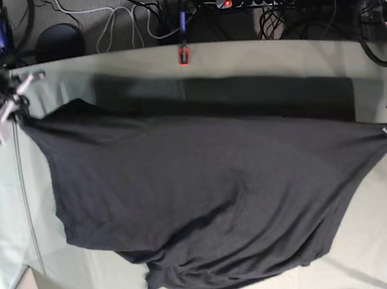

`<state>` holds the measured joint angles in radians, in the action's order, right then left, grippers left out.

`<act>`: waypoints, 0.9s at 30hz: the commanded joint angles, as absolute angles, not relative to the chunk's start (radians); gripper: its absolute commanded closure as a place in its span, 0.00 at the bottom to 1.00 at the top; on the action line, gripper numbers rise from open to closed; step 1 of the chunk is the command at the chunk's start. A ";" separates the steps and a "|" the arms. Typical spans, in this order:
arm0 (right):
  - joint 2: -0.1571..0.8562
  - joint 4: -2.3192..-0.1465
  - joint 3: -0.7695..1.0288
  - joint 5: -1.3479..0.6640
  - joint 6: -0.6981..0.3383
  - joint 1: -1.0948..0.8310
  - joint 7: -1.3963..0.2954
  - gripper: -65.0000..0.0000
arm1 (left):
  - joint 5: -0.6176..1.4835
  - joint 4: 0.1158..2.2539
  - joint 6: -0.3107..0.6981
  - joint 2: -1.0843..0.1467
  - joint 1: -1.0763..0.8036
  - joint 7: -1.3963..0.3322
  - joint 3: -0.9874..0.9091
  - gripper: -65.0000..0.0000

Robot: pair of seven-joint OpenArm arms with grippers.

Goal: Layout the t-shirt on the table in an organized manner, then fold the t-shirt properly
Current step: 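Lift the shirt with both grippers and swing it up, then lower the stretched shirt edge onto the table with both grippers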

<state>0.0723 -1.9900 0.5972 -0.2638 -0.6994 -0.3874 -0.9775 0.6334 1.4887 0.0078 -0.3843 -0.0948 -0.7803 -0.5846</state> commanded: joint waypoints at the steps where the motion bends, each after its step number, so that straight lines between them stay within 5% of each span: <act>1: 0.087 -2.006 0.598 -0.272 -0.698 -0.394 -0.952 1.00 | 0.627 1.511 0.005 -0.404 -0.093 -0.782 -0.602 1.00; 27: 0.085 -1.910 0.665 -0.271 -0.698 -0.518 -0.941 1.00 | 0.618 1.504 0.005 -0.280 -0.271 -0.854 -0.742 1.00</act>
<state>0.0719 -1.8938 0.6548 -0.2691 -0.6991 -0.5129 -0.9554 0.6186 1.4921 0.0074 -0.2577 -0.2737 -0.8684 -0.7322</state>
